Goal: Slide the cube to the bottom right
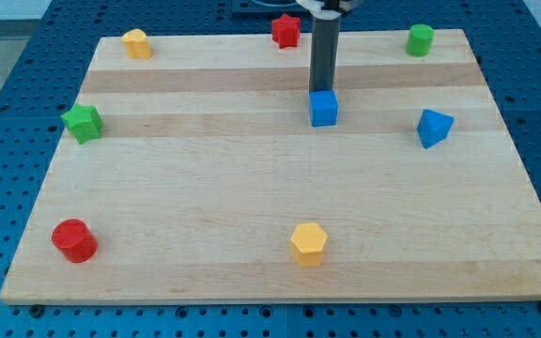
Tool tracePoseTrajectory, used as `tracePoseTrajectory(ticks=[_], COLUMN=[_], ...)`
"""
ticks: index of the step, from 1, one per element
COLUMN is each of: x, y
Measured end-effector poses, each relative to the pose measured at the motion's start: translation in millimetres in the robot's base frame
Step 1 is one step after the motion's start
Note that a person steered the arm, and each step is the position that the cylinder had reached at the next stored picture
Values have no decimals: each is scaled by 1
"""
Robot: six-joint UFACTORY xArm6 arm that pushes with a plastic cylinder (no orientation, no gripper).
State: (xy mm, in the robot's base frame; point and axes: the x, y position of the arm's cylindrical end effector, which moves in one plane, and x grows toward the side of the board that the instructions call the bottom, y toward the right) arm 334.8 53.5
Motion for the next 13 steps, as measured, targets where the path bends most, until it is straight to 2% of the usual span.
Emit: tracePoseTrajectory(ticks=[1, 2, 3, 4, 5, 6, 7, 8, 9, 10, 12, 13], x=[-24, -7, 72, 121, 115, 92, 107, 148, 167, 171, 163, 129], y=[0, 5, 12, 18, 7, -51, -99, -70, 8, 58, -32, -35])
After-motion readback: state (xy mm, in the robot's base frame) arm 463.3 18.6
